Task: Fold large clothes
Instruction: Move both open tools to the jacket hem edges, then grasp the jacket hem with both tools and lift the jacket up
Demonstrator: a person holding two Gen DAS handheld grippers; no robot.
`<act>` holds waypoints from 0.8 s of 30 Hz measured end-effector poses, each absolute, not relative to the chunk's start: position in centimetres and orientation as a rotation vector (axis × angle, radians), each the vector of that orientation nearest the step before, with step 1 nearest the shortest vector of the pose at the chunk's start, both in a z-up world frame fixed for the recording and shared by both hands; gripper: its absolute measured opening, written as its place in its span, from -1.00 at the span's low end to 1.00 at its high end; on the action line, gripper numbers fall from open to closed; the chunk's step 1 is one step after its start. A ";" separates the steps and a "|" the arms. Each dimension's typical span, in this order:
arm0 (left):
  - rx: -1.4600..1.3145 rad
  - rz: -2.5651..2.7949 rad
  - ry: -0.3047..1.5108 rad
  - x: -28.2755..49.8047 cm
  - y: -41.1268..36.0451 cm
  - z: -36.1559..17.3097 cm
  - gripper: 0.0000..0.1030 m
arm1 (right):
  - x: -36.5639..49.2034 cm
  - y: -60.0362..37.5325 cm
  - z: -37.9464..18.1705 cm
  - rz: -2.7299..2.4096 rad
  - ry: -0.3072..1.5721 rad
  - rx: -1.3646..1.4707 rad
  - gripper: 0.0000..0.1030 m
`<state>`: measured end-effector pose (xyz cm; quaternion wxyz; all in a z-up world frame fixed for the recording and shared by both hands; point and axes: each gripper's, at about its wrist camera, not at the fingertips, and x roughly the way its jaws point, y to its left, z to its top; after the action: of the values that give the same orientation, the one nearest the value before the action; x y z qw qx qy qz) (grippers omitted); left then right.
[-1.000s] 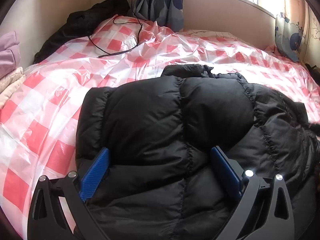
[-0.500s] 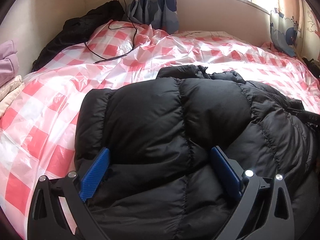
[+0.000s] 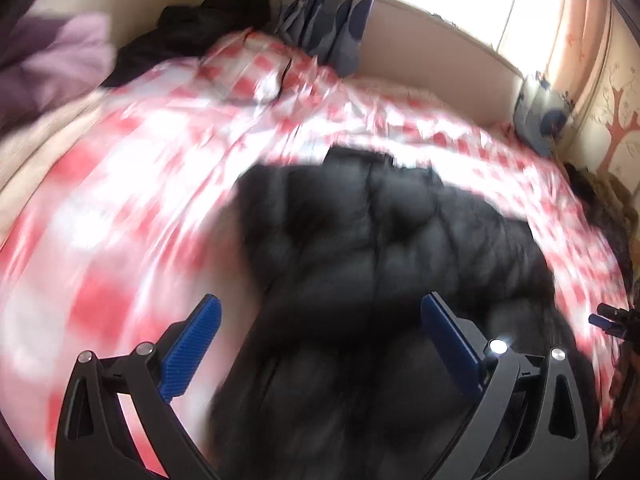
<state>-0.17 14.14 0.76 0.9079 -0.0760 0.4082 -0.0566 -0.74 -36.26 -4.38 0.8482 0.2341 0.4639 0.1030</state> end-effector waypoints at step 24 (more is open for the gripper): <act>-0.880 -0.537 1.163 -21.1 19.1 -7.5 0.86 | -17.5 -35.1 -10.3 0.632 1.186 0.903 0.85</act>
<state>-21.09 19.06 -7.55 0.7130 -0.3969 0.5248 -0.2422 -17.53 -35.11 -10.34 0.6898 0.4036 0.5303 0.2827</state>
